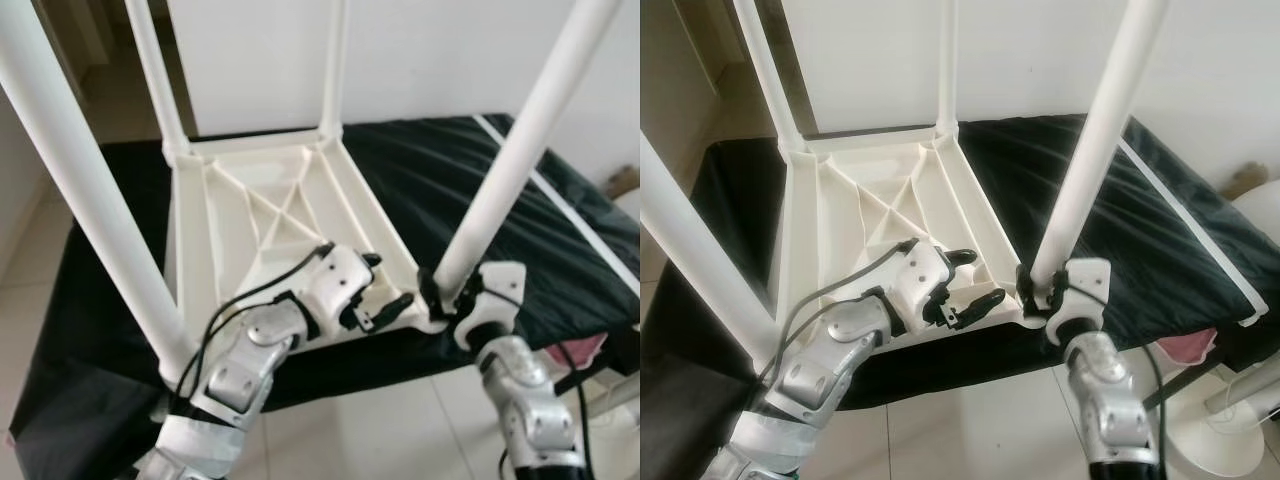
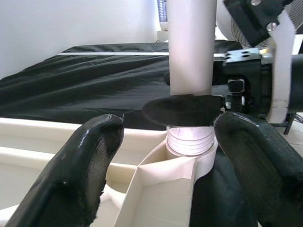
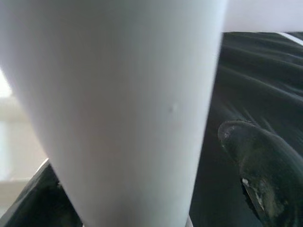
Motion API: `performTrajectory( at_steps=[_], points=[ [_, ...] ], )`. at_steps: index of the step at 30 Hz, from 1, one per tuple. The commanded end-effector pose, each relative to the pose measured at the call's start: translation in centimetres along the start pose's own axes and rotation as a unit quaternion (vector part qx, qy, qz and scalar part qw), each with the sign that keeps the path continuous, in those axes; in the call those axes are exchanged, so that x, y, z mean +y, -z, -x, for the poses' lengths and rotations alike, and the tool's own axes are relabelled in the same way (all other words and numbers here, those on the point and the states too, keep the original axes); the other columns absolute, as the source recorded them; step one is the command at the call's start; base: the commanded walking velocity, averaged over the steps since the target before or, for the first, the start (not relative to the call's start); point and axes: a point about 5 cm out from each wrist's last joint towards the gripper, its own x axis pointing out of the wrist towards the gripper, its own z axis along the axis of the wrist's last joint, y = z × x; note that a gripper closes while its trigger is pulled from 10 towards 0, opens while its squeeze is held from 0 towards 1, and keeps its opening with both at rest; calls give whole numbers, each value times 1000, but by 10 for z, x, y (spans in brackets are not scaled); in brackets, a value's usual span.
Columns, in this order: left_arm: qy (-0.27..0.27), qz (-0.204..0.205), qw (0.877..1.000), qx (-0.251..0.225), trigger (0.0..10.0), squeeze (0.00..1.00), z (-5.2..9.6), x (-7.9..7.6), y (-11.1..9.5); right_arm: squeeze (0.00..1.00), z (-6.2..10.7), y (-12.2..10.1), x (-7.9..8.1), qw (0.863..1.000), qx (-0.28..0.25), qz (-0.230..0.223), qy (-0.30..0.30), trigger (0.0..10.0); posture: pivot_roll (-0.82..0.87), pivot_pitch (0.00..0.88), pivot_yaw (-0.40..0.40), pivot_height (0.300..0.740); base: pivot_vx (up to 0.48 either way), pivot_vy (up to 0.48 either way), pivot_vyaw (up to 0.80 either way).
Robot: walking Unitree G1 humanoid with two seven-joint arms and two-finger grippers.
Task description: Building children table
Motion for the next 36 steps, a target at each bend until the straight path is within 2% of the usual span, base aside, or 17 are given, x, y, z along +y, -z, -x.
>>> performTrajectory(
  at_steps=[1, 2, 4, 5, 7, 10, 11, 12, 13, 25, 26, 27, 35, 36],
  points=[
    [8, -2, 1000, -2, 10000, 0, -2, 0, 0, 0, 0, 5, -1, 1000, 12, 9, -23, 10000, -58, 2, -52, 740, 0, 0, 0],
    [8, -2, 1000, -2, 10000, 0, -2, 0, 0, 0, 0, 5, -1, 1000, 12, 9, -23, 10000, -58, 2, -52, 740, 0, 0, 0],
    [6, -1, 1000, -4, 10000, 0, -1, 0, 0, 0, 0, 5, 3, 997, 21, 19, -69, 10000, -55, 5, -54, 740, 0, 0, 0],
    [6, -1, 1000, -4, 10000, 0, -1, 0, 0, 0, 0, 5, 3, 997, 21, 19, -69, 10000, -55, 5, -54, 740, 0, 0, 0],
    [3, -1, 1000, -5, 10000, 0, 0, 1, -1, 0, 0, 7, 6, 993, 27, 31, -106, 10000, -50, 10, -57, 740, 0, 0, 0],
    [2, -1, 1000, -5, 10000, 0, 0, 1, -1, 0, 0, 8, 7, 992, 31, 35, -120, 10000, -47, 10, -58, 740, 0, 0, 0],
    [-1, -1, 1000, -5, 10000, 0, 1, 1, -1, 0, 0, 9, 7, 990, 35, 39, -131, 4745, -42, 15, -60, 740, 0, 0, 0],
    [-1, -1, 1000, -5, 10000, 0, 1, 1, -1, 0, 0, 9, 7, 990, 35, 39, -131, 4745, -42, 15, -60, 740, 0, 0, 0],
    [-3, -2, 1000, -3, 10000, 0, 1, 2, -1, 0, 0, 11, 6, 990, 37, 38, -134, 0, -40, 19, -62, 740, 0, 0, 0],
    [-10, -1, 1000, 4, 10000, 0, 7, 4, 2, 0, 2, 16, 2, 992, 45, 9, -122, 0, -35, 40, -61, 740, 0, 0, 0],
    [-10, -1, 1000, 4, 10000, 0, 7, 4, 2, 0, 2, 16, 3, 992, 45, 8, -120, 2941, -37, 42, -59, 740, 0, 0, 0],
    [-10, 0, 1000, 5, 10000, 0, 7, 4, 2, 0, 2, 17, 3, 992, 46, 4, -113, 10000, -40, 45, -58, 740, 0, 0, 0],
    [-7, -2, 1000, 9, 10000, 0, 6, 4, 3, 0, 3, 18, 6, 995, 43, -5, -95, 10000, -44, 45, -53, 740, 0, 0, 0],
    [-5, -2, 1000, 9, 10000, 0, 5, 4, 3, 0, 3, 16, 8, 997, 30, -20, -68, 10000, -46, 47, -51, 740, 0, 0, 0]
  ],
)
